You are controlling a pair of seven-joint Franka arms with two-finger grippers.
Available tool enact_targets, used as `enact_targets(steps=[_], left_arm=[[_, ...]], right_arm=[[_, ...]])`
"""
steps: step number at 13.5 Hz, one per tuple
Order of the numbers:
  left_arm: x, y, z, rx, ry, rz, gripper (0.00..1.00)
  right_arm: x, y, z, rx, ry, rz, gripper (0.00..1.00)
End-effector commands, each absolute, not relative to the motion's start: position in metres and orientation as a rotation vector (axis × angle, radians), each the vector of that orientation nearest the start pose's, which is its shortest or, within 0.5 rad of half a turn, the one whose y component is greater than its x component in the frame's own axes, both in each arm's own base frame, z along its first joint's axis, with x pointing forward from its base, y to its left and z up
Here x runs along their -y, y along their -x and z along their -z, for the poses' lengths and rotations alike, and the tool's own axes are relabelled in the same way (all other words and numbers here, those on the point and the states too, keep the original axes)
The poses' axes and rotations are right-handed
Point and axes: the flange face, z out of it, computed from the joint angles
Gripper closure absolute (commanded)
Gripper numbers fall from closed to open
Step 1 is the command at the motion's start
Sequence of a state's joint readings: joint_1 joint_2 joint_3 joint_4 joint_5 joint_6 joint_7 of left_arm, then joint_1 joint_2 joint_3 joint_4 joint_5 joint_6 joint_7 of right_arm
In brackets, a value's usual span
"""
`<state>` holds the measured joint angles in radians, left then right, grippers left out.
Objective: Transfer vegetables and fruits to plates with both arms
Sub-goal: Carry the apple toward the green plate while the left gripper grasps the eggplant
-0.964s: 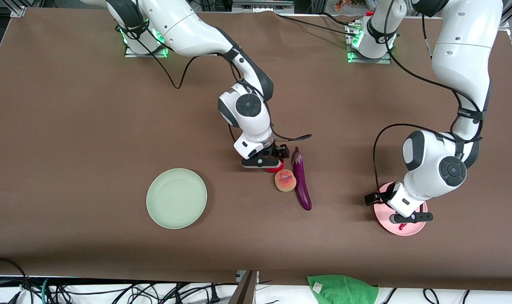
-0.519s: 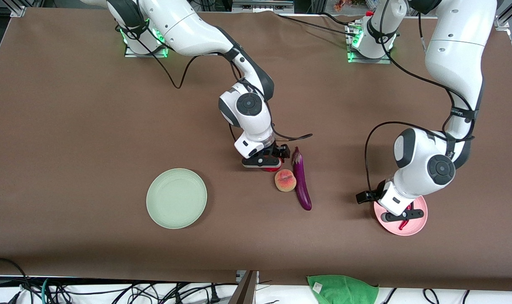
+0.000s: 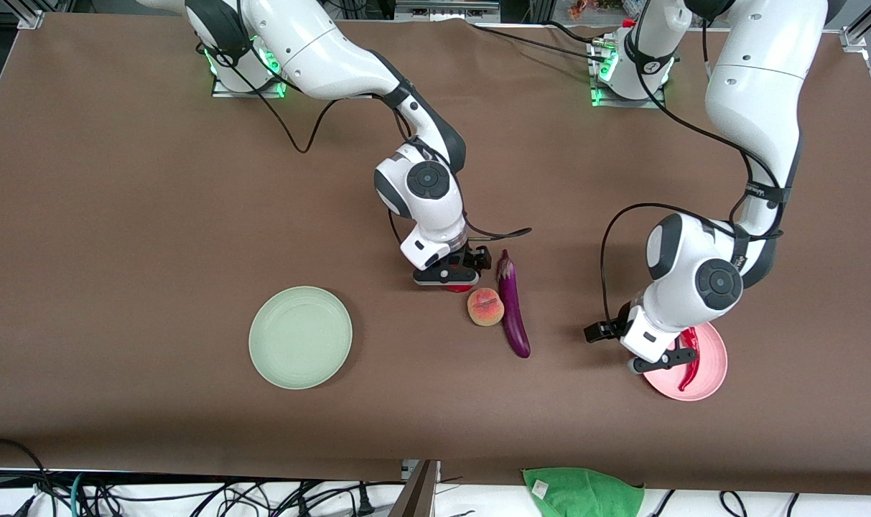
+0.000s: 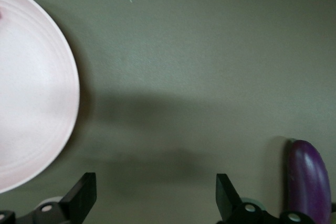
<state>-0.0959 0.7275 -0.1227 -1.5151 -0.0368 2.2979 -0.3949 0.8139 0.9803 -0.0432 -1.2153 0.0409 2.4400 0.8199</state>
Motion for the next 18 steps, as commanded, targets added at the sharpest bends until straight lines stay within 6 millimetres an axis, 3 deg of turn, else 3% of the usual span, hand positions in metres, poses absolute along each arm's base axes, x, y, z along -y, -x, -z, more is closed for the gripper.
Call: enact_targets(steps=[1,2,4,5,6,7,9,12,15,18], left_arm=[[0.159,-0.698,-0.241,0.449,3.232,0.027,0.0],[0.168,-0.696,-0.239,0.474,3.227,0.022,0.0],[0.183,-0.692,-0.235,0.51,3.222,0.013,0.0],[0.191,-0.691,-0.232,0.526,3.221,0.016,0.0],[0.199,-0.689,-0.228,0.546,3.22,0.02,0.0],[0.21,-0.687,-0.226,0.563,3.222,0.031,0.0],[0.226,-0.683,-0.22,0.587,3.213,0.046,0.0],[0.257,-0.673,-0.205,0.658,3.164,0.062,0.0],[0.262,-0.678,-0.207,0.709,3.176,0.107,0.0],[0.28,-0.684,-0.217,0.781,3.193,0.131,0.0]], right_arm=[[-0.548,-0.558,-0.202,-0.077,2.959,0.292,0.02],[-0.544,-0.562,-0.203,-0.058,2.96,0.296,0.16],[-0.538,-0.57,-0.21,-0.054,2.958,0.3,0.61],[-0.531,-0.578,-0.219,-0.076,2.948,0.308,0.77],[-0.524,-0.585,-0.225,-0.094,2.947,0.304,0.85],[-0.513,-0.594,-0.233,-0.099,2.957,0.288,0.85],[-0.483,-0.613,-0.257,0.056,3.012,0.244,0.84],[-0.414,-0.652,-0.294,0.111,3.011,0.13,0.78],[-0.344,-0.683,-0.308,0.238,2.993,0.046,0.78],[-0.269,-0.714,-0.314,0.439,2.979,0.073,0.78]])
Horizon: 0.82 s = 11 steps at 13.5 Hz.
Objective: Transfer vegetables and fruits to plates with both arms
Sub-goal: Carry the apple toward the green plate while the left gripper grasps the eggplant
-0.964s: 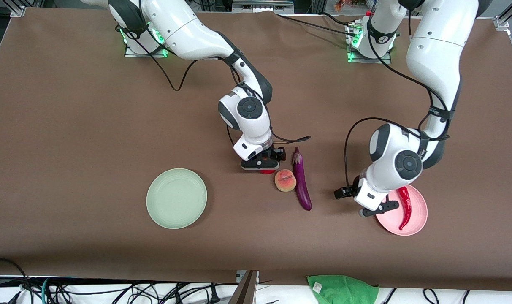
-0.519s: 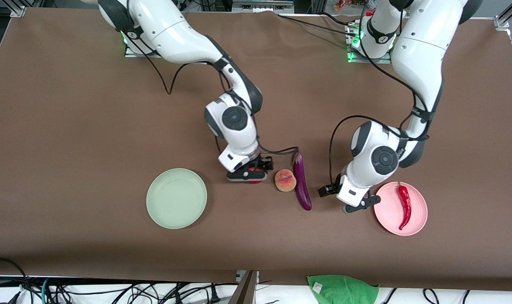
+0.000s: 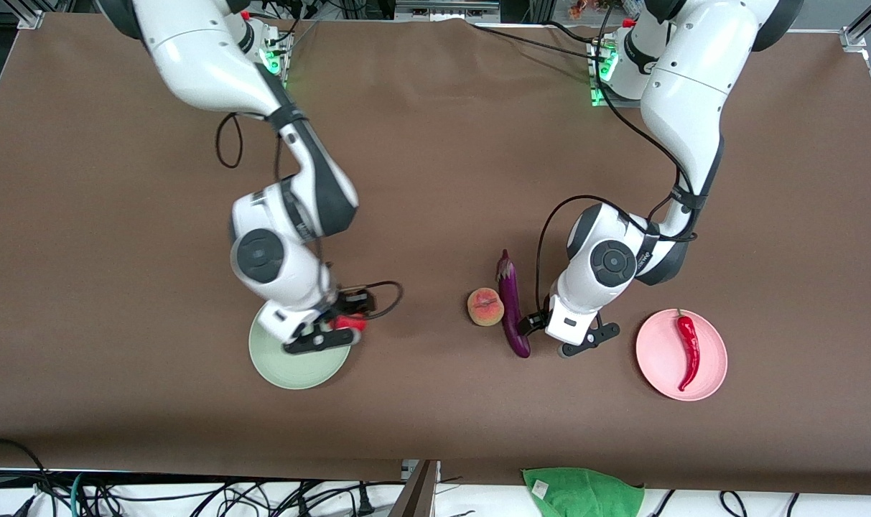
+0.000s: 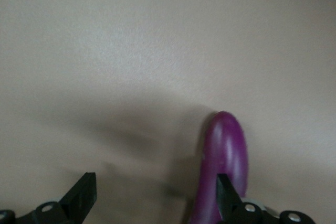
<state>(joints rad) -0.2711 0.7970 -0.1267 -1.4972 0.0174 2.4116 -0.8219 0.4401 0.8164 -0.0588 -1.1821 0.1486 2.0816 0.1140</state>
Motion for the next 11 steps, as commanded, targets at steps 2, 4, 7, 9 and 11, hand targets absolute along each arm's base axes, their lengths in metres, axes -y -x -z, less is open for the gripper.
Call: enact_targets(steps=[2,4,7,9,11], left_arm=[[0.287,-0.686,-0.216,0.786,3.201,0.134,0.0],[0.302,-0.687,-0.213,0.764,3.213,0.146,0.0],[0.309,-0.69,-0.206,0.759,3.228,0.17,0.0],[0.315,-0.687,-0.199,0.743,3.235,0.175,0.0],[0.315,-0.687,-0.191,0.743,3.237,0.179,0.0]], right_arm=[[-0.225,-0.725,-0.304,0.515,2.973,0.059,0.77],[-0.192,-0.727,-0.281,0.541,2.975,0.018,0.75],[-0.169,-0.734,-0.255,0.524,2.978,0.044,0.6],[-0.167,-0.734,-0.253,0.52,2.971,0.036,0.49],[-0.161,-0.734,-0.253,0.528,2.97,0.026,0.4]])
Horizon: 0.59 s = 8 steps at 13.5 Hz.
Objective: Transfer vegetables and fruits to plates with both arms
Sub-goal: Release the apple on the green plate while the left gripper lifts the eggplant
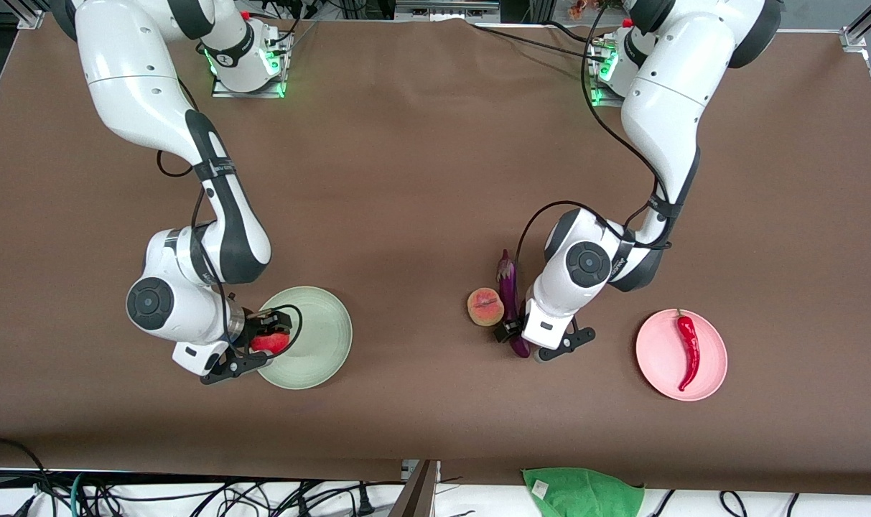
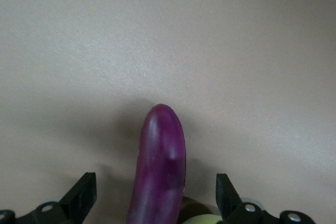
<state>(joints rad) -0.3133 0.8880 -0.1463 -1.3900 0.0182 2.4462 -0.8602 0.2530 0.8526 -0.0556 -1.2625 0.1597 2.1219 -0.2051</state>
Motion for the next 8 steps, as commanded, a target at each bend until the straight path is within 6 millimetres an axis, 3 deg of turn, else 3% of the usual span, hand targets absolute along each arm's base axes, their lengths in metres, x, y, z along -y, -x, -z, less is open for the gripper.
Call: enact_targets(steps=[1,4,8], left_arm=[[0.315,-0.687,-0.185,0.746,3.239,0.182,0.0],[0.314,-0.686,-0.177,0.75,3.236,0.178,0.01],[0.315,-0.684,-0.174,0.758,3.234,0.166,0.43]], right_arm=[[-0.161,-0.735,-0.254,0.526,2.967,0.029,0.35],[-0.164,-0.735,-0.262,0.529,2.962,0.037,0.02],[-0.171,-0.732,-0.275,0.536,2.952,0.001,0.01]])
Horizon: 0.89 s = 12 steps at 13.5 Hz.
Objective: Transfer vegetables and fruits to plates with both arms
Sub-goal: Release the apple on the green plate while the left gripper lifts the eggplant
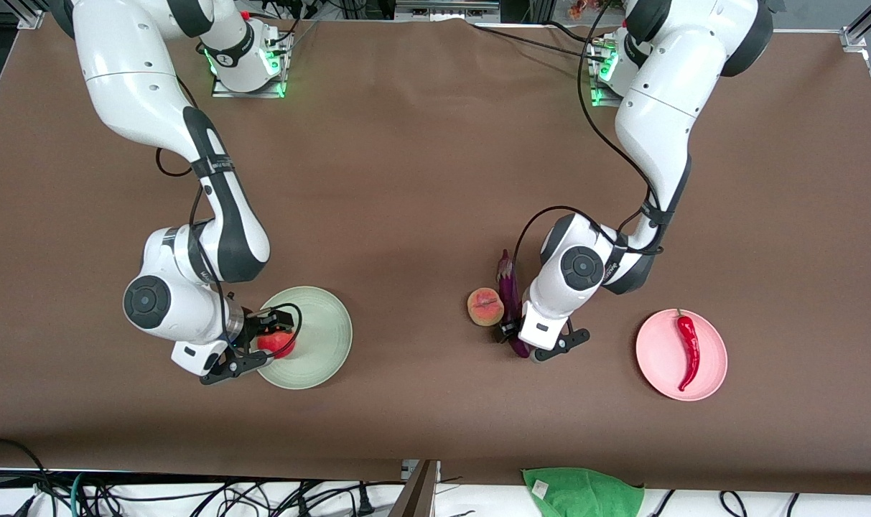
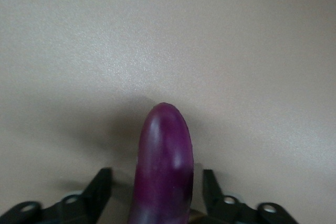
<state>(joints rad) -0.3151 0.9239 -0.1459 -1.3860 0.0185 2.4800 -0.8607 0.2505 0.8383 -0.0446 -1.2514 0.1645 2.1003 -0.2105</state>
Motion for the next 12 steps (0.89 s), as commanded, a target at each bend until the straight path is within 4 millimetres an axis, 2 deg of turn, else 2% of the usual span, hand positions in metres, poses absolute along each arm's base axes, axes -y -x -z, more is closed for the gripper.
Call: enact_targets(steps=[1,3,4,6,7,9,11,12], left_arm=[[0.315,-0.683,-0.174,0.78,3.229,0.162,0.54],[0.312,-0.686,-0.176,0.793,3.227,0.167,0.8],[0.308,-0.688,-0.179,0.799,3.225,0.167,0.86],[0.292,-0.698,-0.19,0.824,3.221,0.182,0.87],[0.281,-0.703,-0.197,0.839,3.212,0.175,0.87],[0.259,-0.72,-0.224,0.738,3.216,0.15,0.87],[0.236,-0.734,-0.245,0.629,3.218,0.127,0.87],[0.22,-0.739,-0.248,0.563,3.226,0.124,0.87]], right_arm=[[-0.172,-0.732,-0.276,0.537,2.951,-0.007,0.01],[-0.177,-0.73,-0.277,0.541,2.947,-0.019,0.01],[-0.181,-0.73,-0.278,0.526,2.936,-0.018,0.01],[-0.193,-0.727,-0.287,0.422,2.911,-0.014,0.01],[-0.206,-0.724,-0.287,0.389,2.917,-0.02,0.01],[-0.234,-0.718,-0.291,0.288,2.928,-0.017,0.01],[-0.277,-0.708,-0.294,0.168,2.921,-0.021,0.01],[-0.304,-0.699,-0.295,0.095,2.921,-0.02,0.01]])
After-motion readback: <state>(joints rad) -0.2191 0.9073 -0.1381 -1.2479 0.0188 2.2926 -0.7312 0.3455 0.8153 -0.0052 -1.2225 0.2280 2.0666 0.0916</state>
